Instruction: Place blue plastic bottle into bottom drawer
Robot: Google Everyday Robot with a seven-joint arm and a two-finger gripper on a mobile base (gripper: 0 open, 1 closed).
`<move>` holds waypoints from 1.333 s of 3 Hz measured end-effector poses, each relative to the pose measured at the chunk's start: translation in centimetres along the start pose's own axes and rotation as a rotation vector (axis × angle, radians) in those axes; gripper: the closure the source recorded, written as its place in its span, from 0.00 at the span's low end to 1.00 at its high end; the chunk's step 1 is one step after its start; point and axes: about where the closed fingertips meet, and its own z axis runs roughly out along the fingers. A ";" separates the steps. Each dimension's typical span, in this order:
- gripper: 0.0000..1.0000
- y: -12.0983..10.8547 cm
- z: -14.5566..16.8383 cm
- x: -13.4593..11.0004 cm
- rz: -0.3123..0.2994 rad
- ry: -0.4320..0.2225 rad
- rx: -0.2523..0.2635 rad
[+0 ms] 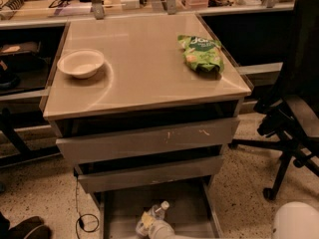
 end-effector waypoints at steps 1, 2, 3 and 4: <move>1.00 -0.9 0.8 0.2 -0.024 -0.039 0.053; 1.00 -1.3 1.4 -0.5 -0.032 -0.050 0.070; 1.00 -1.2 2.1 -0.8 -0.039 -0.055 0.071; 1.00 -0.6 2.6 -0.7 -0.081 -0.089 0.093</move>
Offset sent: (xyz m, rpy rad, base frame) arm 0.0187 -0.0099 -0.0171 -0.0913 -0.0173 -0.0408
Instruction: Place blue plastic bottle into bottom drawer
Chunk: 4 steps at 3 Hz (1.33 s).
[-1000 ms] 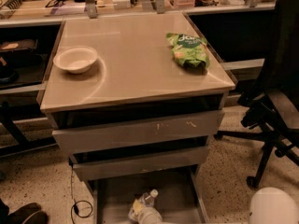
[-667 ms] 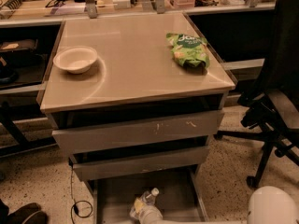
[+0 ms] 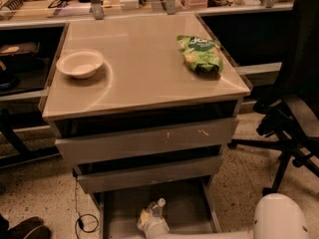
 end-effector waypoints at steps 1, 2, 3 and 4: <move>1.00 -0.3 0.4 -0.6 -0.029 -0.047 0.044; 1.00 -0.7 0.6 -1.1 -0.054 -0.079 0.083; 1.00 -1.1 0.8 -1.5 -0.076 -0.115 0.117; 1.00 -1.6 1.1 -1.9 -0.093 -0.144 0.144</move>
Offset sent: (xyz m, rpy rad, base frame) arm 0.0141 -0.0166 -0.0007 -0.1666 -0.0602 -0.0771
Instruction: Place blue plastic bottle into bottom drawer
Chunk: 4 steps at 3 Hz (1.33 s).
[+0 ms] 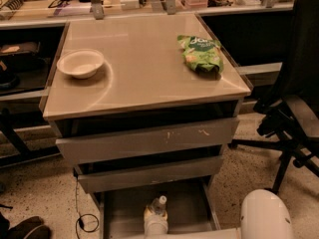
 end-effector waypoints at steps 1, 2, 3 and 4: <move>1.00 -0.4 0.7 -0.4 -0.023 -0.022 0.021; 1.00 -0.7 1.3 -0.9 -0.043 -0.039 0.039; 1.00 -0.7 2.1 -1.2 -0.057 -0.055 0.049; 1.00 -0.5 3.1 -1.6 -0.072 -0.070 0.053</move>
Offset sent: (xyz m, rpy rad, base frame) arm 0.0210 -0.0149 -0.0062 -0.0992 -0.0331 -0.0200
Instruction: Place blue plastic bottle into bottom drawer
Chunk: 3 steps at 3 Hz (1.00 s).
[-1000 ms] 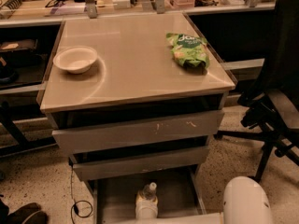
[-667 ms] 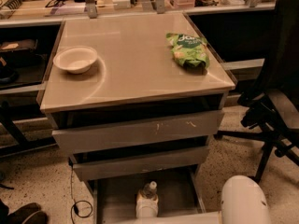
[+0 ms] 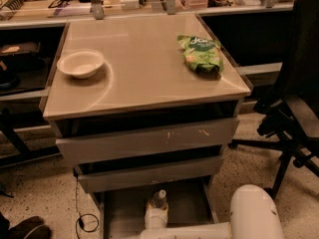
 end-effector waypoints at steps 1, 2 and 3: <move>1.00 0.3 0.9 -0.1 -0.009 -0.013 0.004; 1.00 0.4 1.6 0.0 -0.020 -0.023 0.015; 1.00 0.3 1.9 0.8 -0.050 -0.030 0.041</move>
Offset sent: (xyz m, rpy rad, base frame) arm 0.0180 0.0059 -0.0139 -0.0470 -0.0215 -0.0085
